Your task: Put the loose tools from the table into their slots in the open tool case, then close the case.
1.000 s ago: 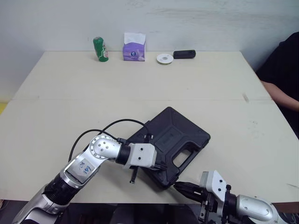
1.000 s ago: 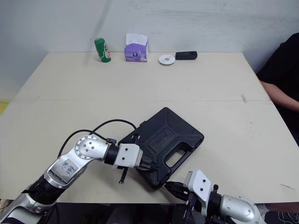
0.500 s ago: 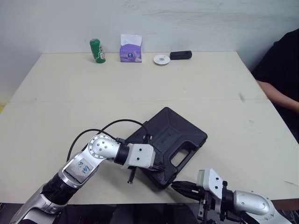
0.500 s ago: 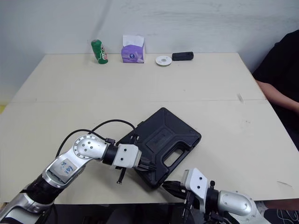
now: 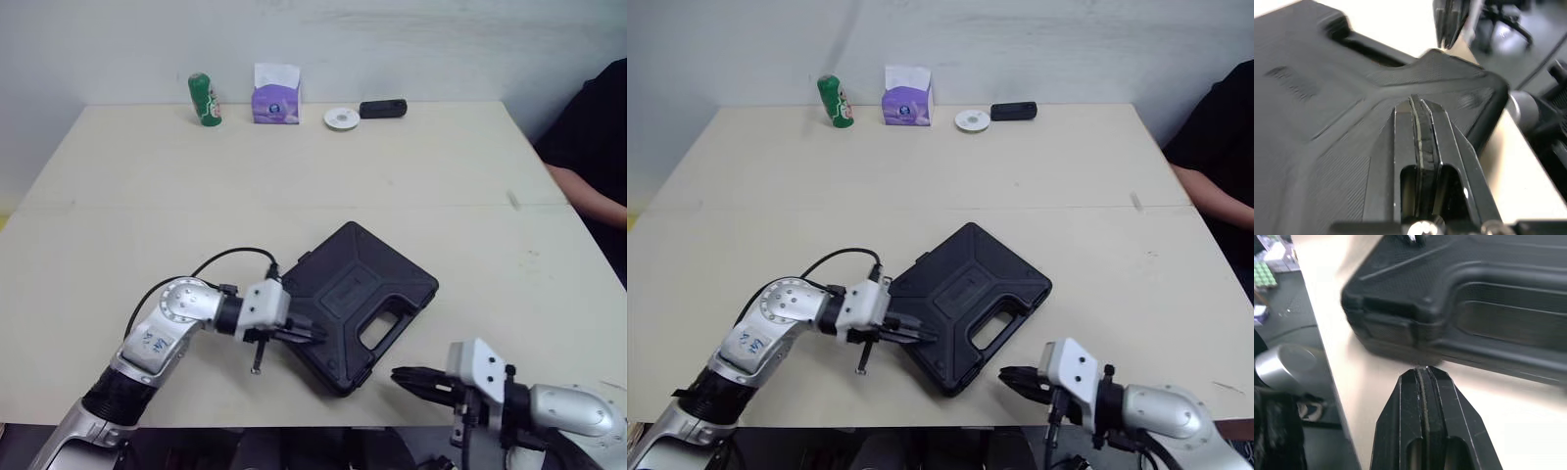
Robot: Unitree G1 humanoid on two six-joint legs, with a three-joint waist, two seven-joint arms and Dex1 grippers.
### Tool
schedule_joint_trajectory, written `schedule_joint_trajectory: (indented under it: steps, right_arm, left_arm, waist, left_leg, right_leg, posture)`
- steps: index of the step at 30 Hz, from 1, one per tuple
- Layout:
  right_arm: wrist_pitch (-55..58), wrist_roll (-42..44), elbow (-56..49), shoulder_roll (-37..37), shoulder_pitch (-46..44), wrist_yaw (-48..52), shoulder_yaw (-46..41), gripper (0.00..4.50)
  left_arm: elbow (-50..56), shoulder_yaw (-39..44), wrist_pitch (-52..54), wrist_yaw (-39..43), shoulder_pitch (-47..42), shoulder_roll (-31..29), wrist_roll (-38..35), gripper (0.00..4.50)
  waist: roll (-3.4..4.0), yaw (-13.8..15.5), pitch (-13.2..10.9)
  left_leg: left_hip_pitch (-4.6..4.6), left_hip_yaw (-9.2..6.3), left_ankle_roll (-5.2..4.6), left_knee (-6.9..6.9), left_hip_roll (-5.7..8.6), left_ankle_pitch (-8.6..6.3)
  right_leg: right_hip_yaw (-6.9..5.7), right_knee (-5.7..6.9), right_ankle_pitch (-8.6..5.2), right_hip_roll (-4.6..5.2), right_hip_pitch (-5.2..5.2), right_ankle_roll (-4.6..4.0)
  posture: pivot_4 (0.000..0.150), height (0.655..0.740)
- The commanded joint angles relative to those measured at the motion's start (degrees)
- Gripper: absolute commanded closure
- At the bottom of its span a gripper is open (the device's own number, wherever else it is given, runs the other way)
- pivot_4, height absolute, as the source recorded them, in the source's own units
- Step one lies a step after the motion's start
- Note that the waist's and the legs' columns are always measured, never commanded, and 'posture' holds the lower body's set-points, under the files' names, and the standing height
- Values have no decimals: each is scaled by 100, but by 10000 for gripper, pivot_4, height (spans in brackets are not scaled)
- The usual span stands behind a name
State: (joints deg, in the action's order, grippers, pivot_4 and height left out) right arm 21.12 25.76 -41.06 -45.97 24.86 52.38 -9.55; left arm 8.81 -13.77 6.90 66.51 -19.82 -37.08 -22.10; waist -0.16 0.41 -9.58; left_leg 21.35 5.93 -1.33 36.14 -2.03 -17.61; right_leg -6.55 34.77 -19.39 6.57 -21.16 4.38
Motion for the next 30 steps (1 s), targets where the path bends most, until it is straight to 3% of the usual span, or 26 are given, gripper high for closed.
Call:
schedule_joint_trajectory:
  steps: [1,3,6,9,14,15,16,24,30]
  right_arm:
    - [-305,64,290,-221,145,376,-753,44225]
    - [-451,48,640,-332,182,597,-1139,44225]
    - [-443,203,1242,-496,35,800,-1814,45000]
    - [-375,306,1690,-729,-80,1131,-2253,34500]
    - [-1380,-330,3356,-1265,-742,1466,-2566,8808]
    - [-1609,-411,3637,-1309,-938,1461,-2540,3582]
    - [-1838,-487,3911,-1356,-1142,1476,-2492,1345]
    - [-2580,-808,5952,-2313,-3057,1901,-1920,1345]
    - [-2920,-1019,6531,-2347,-3929,1967,-1378,1345]
  left_arm:
    - [-199,756,-65,313,74,-233,-466,45000]
    - [-253,1115,65,424,126,-428,-661,45000]
    - [-397,1645,410,319,321,-820,-732,35274]
    - [-579,2105,450,198,569,-1051,-663,22262]
    - [-802,3347,587,-349,1623,-1507,-396,0]
    - [-779,3559,476,-485,1855,-1513,-297,0]
    - [-746,3729,358,-562,2037,-1501,-240,0]
    - [-1182,5025,-73,-1222,2977,-1385,13,0]
    - [-1535,5318,-142,-1338,3119,-1404,-14,0]
  waist:
    - [-9,39,-46]
    - [-27,55,-80]
    - [-38,78,-93]
    - [-43,96,-102]
    - [-73,44,-161]
    - [-73,27,-164]
    - [-70,4,-167]
    - [-28,-59,-211]
    - [-28,-94,-213]
  left_leg:
    - [12,2,-3,4,3,2]
    - [24,5,-1,4,8,6]
    - [31,12,28,6,15,25]
    - [31,18,21,8,22,29]
    - [28,24,-12,9,21,13]
    - [25,28,-12,8,20,13]
    - [24,32,-12,8,19,13]
    - [20,40,28,5,22,37]
    - [20,55,31,5,20,36]
  right_leg:
    - [1,6,1,0,-12,2]
    - [1,13,2,0,-26,5]
    - [-1,14,5,-1,-31,10]
    - [3,12,11,0,-30,22]
    - [15,18,16,2,-33,32]
    - [21,20,17,3,-34,32]
    - [24,20,17,4,-36,32]
    - [25,27,19,12,-42,36]
    - [32,32,19,11,-48,36]
  posture:
    - [1500,7400]
    - [1500,7400]
    - [1500,7400]
    - [1500,7400]
    - [1500,7400]
    - [1500,7400]
    - [1500,7400]
    - [1500,7400]
    - [1500,7400]
